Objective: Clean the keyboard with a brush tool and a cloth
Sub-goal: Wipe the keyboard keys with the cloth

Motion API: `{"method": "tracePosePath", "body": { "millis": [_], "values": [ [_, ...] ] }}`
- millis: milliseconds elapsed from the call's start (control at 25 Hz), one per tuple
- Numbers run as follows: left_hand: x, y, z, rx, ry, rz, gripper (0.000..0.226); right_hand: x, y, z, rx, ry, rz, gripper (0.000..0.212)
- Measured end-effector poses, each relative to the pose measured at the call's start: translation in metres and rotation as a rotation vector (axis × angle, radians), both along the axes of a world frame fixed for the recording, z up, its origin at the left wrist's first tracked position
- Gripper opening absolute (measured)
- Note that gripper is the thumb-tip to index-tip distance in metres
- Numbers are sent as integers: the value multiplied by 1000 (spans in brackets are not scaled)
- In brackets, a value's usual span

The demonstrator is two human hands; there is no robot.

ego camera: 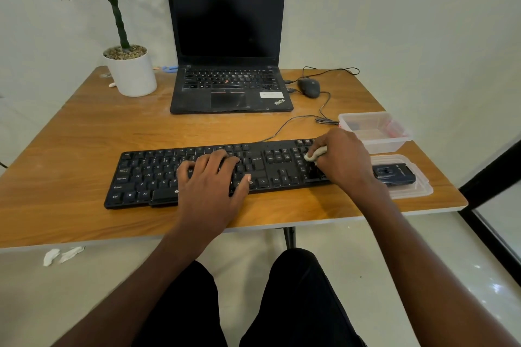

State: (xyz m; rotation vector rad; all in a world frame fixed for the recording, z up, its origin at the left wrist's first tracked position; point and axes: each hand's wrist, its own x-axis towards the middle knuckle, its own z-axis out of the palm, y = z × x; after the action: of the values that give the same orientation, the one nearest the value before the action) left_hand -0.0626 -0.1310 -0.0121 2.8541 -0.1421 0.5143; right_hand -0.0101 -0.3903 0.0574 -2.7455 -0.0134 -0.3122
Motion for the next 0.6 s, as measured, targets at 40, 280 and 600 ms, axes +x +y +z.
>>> {"method": "tracePosePath", "body": {
  "millis": [40,280,600],
  "values": [
    [0,0,0,-1,1,1,58,-1,-5,1,-48,-32,-78,20],
    [0,-1,1,-6,10,0,57,-2,18,-7,-7,-141,77,31],
    [0,-1,1,-16,4,8,49,-3,-9,-5,-143,-89,-253,20]
  ]
}}
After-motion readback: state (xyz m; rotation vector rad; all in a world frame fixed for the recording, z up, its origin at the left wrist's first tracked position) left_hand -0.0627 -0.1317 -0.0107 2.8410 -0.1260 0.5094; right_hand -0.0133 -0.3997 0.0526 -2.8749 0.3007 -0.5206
